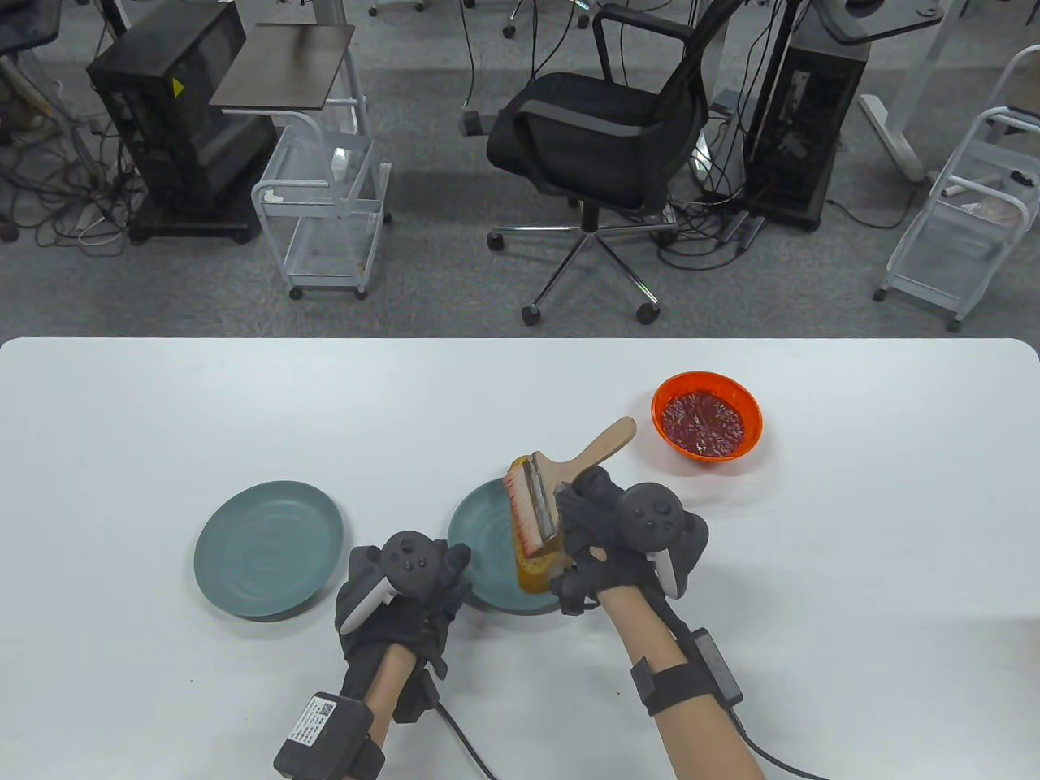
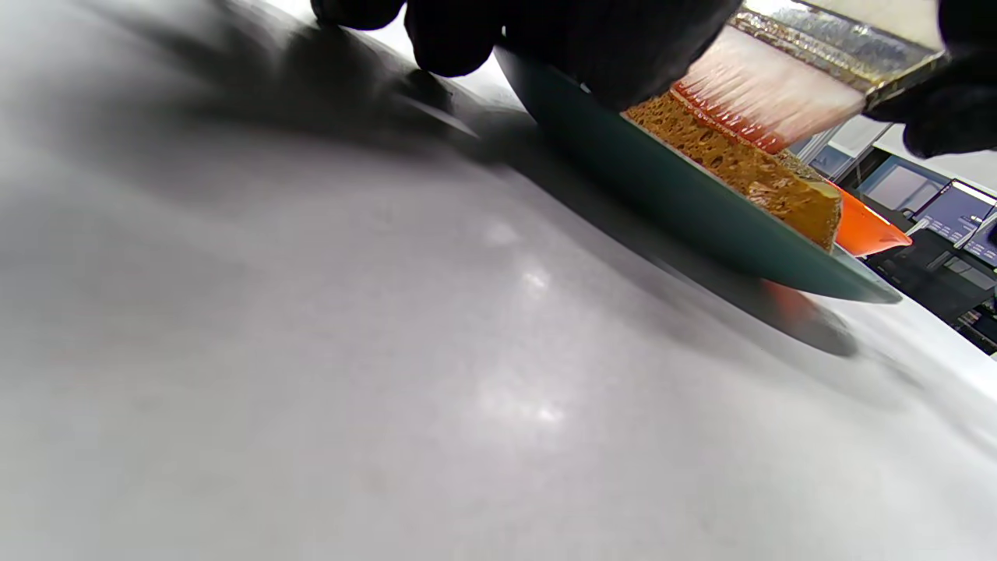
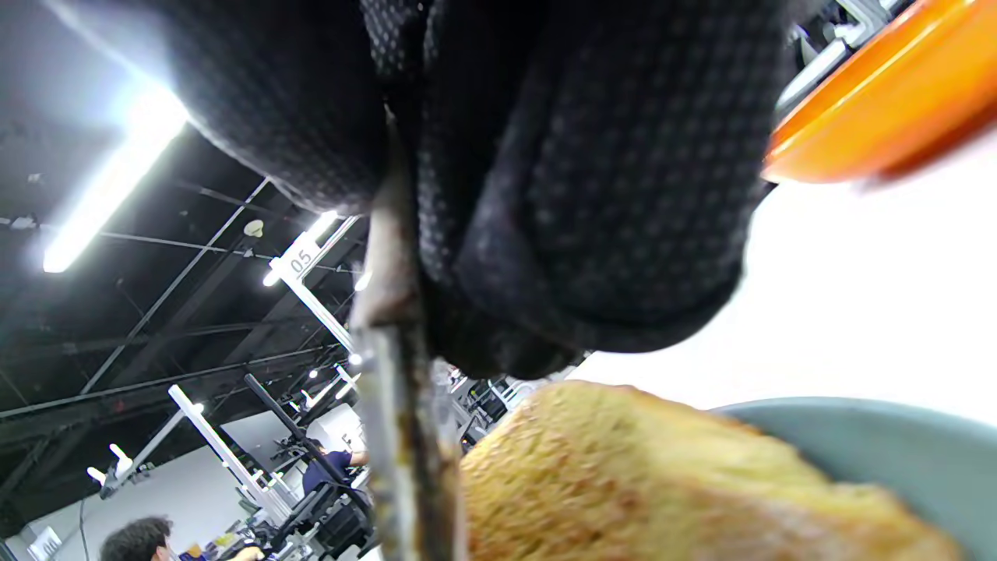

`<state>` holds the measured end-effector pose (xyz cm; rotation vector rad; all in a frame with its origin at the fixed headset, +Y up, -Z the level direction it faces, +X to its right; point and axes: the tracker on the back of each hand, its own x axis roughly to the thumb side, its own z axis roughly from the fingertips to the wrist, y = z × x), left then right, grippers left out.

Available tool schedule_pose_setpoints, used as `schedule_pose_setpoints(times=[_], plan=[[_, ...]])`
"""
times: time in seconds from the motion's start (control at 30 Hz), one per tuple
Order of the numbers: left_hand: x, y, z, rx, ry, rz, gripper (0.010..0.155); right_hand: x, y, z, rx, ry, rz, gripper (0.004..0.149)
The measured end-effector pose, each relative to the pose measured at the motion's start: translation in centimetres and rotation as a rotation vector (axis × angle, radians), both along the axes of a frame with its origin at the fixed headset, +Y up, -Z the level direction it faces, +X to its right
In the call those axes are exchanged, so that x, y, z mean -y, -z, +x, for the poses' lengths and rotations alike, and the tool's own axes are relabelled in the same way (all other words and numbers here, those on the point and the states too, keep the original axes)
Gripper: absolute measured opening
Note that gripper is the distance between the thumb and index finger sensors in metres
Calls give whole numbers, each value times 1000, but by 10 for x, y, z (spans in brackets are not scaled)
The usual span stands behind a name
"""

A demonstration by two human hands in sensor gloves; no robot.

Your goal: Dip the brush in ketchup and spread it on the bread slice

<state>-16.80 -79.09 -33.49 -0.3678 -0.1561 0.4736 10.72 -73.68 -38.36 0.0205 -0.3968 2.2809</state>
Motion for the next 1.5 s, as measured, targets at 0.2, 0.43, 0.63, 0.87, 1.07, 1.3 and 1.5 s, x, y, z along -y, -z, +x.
schedule_pose_setpoints(times=[0.2, 0.43, 0.63, 0.87, 1.07, 1.3, 1.5], plan=[[0, 0, 0, 1, -2, -3, 52, -14, -8, 9, 62, -208, 161, 46], [0, 0, 0, 1, 5, -4, 53, -13, -17, 3, 21, -6, 84, 46], [0, 0, 0, 1, 0, -4, 53, 3, -19, 4, 28, -44, 27, 47], [0, 0, 0, -1, -2, -6, 52, -12, -24, 23, 141, -165, 154, 47], [0, 0, 0, -6, 2, -5, 52, 3, -24, 12, 61, 160, -33, 46], [1, 0, 0, -11, -4, -6, 53, -6, -26, 19, 95, -63, 44, 46], [0, 0, 1, -15, -1, -7, 52, -11, -32, 23, 46, 25, 49, 46]])
